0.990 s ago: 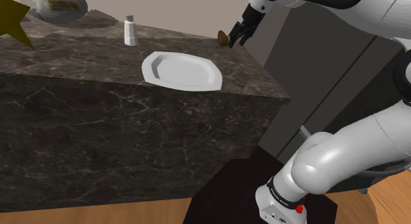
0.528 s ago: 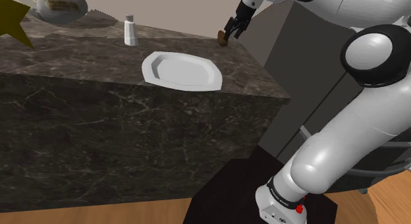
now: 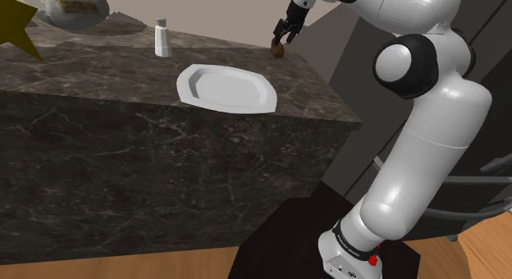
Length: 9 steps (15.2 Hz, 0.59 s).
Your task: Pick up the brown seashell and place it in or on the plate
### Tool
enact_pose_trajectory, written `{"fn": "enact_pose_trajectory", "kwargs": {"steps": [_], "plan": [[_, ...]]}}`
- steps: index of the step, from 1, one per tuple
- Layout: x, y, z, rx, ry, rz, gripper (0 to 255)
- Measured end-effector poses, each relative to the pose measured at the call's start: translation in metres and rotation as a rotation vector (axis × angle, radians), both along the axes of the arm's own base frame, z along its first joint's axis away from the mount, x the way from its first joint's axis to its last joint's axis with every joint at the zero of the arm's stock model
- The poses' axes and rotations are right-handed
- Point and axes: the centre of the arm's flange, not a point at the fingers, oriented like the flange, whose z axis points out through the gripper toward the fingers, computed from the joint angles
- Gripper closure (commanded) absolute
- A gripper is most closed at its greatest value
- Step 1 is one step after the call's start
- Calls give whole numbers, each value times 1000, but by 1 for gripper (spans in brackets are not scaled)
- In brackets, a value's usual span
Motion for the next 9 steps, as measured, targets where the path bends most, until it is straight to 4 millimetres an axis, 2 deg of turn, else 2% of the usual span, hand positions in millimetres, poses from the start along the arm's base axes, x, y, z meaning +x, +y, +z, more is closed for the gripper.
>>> {"fn": "enact_pose_trajectory", "kwargs": {"steps": [5, 9], "plan": [[8, -3, -23, -1, 0, 0, 0], [9, -4, -27, -1, 0, 0, 0]]}}
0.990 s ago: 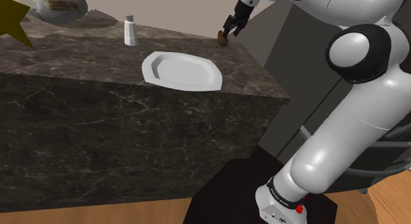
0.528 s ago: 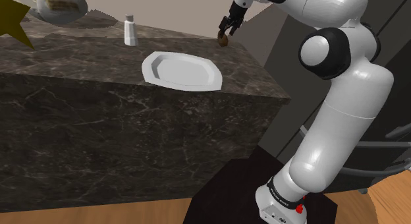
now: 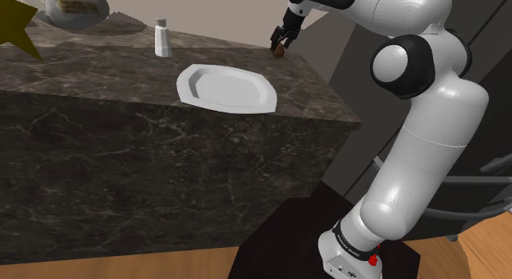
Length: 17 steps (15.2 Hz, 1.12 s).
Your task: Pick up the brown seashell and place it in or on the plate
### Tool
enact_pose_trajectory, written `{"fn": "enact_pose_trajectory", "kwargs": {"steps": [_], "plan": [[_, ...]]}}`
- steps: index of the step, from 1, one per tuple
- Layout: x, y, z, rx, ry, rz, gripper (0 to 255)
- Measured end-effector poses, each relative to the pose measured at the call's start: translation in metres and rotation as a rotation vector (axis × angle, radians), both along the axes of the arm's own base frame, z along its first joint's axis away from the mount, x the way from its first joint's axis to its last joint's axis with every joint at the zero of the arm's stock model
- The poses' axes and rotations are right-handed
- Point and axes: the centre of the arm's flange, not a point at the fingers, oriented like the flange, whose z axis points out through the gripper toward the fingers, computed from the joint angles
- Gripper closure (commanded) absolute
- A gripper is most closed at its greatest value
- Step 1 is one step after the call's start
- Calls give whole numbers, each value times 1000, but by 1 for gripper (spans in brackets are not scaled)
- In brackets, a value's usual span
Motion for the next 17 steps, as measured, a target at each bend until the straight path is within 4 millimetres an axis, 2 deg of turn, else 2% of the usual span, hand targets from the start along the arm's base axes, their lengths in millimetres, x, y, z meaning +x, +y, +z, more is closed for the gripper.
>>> {"fn": "enact_pose_trajectory", "kwargs": {"steps": [2, 3, 13, 17], "plan": [[0, 0, 0, 0, 0, 0, 0], [0, 0, 0, 0, 0, 0, 255], [0, 0, 0, 0, -1, 0, 255], [-1, 0, 16, 0, 0, 0, 255]]}}
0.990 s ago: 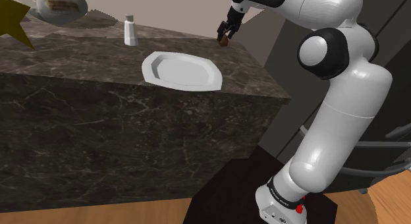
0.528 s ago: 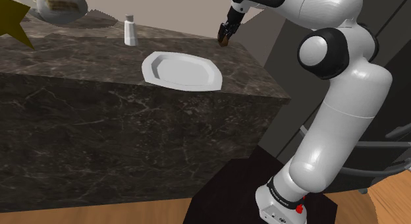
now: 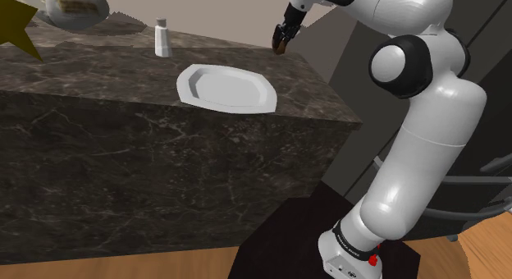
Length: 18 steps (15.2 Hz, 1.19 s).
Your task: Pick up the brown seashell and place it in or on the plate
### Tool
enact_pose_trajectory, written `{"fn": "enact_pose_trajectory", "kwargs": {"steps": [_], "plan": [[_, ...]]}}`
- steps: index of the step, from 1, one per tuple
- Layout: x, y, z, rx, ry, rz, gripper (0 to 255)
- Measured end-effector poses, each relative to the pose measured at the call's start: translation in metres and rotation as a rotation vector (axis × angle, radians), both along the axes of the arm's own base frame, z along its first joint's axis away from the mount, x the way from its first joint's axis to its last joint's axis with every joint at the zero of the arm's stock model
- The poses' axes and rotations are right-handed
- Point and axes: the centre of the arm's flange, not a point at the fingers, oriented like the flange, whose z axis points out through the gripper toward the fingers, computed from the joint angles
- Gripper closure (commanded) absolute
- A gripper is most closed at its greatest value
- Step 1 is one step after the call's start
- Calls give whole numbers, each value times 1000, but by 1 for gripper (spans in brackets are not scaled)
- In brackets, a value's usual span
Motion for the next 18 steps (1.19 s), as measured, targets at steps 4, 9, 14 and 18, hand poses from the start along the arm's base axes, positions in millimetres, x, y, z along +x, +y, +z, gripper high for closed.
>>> {"fn": "enact_pose_trajectory", "kwargs": {"steps": [4, 9, 14, 18], "plan": [[1, 0, 20, 0, 0, 0, 255], [1, 0, 48, 0, 0, 0, 255], [-1, 4, 71, 0, 0, 0, 255], [-17, 49, 79, 1, 0, 0, 255]]}}
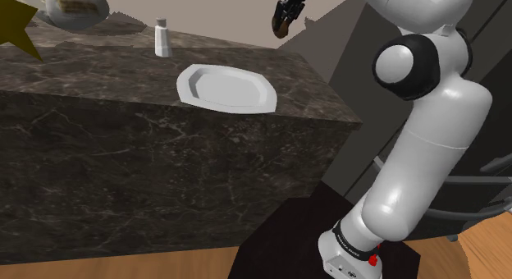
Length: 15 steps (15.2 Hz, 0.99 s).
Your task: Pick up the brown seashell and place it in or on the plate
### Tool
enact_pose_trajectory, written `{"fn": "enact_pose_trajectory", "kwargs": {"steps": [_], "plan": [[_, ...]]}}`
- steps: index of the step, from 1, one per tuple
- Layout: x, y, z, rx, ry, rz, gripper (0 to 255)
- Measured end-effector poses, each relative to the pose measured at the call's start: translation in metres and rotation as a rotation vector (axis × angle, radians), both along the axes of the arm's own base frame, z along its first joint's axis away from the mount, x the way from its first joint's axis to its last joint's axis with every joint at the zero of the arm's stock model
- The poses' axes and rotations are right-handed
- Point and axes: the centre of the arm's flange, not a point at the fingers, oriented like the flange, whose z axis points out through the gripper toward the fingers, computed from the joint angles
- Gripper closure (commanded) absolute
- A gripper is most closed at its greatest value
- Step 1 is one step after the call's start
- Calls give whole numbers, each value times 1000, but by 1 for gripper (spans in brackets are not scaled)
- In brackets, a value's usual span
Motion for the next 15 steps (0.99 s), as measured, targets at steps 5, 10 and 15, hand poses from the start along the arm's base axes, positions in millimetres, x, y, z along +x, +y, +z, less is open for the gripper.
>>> {"fn": "enact_pose_trajectory", "kwargs": {"steps": [5, 10, 15], "plan": [[-21, 63, -4, 0, 0, 1, 255], [-48, 122, -4, 0, 1, 2, 255], [-70, 184, -5, 0, 0, 2, 255]]}}
